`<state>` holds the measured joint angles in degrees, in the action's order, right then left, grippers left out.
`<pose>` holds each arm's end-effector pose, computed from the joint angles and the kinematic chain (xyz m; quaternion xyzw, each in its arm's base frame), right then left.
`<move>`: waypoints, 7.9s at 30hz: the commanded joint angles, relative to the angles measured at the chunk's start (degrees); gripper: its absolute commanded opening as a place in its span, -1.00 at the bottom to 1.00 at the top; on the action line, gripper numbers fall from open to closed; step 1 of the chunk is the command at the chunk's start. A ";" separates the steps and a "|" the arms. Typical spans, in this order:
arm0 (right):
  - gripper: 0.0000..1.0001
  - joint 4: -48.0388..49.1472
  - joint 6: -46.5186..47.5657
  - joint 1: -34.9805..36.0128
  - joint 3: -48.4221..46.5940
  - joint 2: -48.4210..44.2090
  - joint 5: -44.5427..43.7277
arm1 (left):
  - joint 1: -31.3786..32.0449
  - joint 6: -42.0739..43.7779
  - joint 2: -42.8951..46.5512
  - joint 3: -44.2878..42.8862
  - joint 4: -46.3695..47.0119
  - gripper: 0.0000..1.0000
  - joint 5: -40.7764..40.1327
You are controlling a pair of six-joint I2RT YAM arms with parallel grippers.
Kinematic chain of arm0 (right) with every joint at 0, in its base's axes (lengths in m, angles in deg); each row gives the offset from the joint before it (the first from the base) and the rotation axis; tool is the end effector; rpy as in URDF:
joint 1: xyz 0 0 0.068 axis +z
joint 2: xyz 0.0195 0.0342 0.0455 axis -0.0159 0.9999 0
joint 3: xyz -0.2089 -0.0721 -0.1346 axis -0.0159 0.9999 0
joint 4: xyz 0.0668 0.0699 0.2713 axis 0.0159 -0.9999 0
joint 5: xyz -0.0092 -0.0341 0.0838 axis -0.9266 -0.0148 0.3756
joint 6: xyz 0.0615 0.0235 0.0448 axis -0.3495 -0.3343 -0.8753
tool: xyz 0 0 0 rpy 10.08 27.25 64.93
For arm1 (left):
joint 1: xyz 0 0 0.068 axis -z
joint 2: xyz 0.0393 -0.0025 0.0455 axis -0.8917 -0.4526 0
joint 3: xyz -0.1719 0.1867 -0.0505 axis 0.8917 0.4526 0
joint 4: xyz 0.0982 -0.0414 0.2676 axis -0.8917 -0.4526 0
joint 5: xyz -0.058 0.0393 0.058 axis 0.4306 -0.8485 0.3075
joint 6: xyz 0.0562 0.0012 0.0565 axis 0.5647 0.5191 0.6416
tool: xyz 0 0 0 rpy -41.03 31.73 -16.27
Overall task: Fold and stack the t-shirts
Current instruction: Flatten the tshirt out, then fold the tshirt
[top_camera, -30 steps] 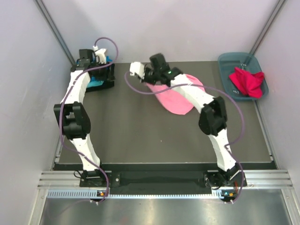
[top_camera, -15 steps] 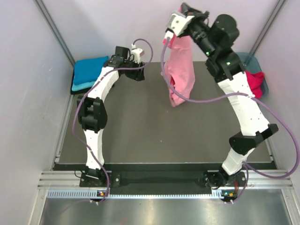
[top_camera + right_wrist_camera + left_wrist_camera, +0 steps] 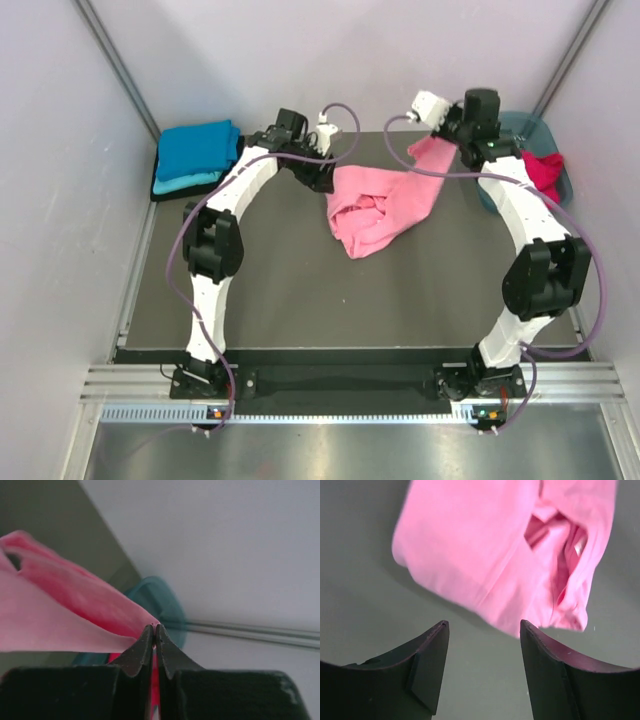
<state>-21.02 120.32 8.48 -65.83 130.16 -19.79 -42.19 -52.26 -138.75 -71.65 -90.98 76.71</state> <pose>0.4565 0.0748 0.3745 -0.4707 0.6542 -0.2685 0.5276 0.4873 -0.2218 0.2388 0.3594 0.8404 -0.2539 0.3163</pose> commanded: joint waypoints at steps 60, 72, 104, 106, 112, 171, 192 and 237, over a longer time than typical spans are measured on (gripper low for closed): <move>-1.00 2.40 -30.00 -2.97 2.47 -9.41 12.74 | -1.49 11.61 20.00 -6.88 -19.05 -1.00 -0.63; -1.00 -4.89 -31.85 -6.40 3.39 -1.53 14.14 | -0.95 14.61 29.85 20.80 -20.50 -0.28 -3.25; -1.00 -8.58 -31.67 -5.78 -6.37 7.89 15.98 | -1.48 21.82 23.09 46.31 -6.33 -0.21 -22.42; -1.00 -8.58 -31.85 -5.78 -6.46 7.98 15.98 | -1.48 21.65 22.30 46.13 -5.89 -0.20 -22.77; -1.00 -8.84 -31.76 -5.70 -6.81 8.24 16.16 | -1.48 21.47 20.46 45.86 -4.75 -0.18 -23.82; -1.00 -13.23 -37.30 -4.29 -19.90 -27.96 3.24 | -2.45 23.05 58.69 12.92 5.80 -1.00 -37.10; -1.00 -29.86 -30.44 -5.17 -30.37 -48.08 1.05 | -4.91 21.29 69.49 2.01 6.24 -1.00 -36.22; -1.00 19.45 -12.16 -6.05 -37.39 46.99 -6.69 | -13.87 27.00 -24.10 -15.40 46.18 -1.00 -31.30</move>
<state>-12.69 107.53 3.19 -100.58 177.65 -23.66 -55.63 -25.40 -161.40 -83.59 -55.66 46.74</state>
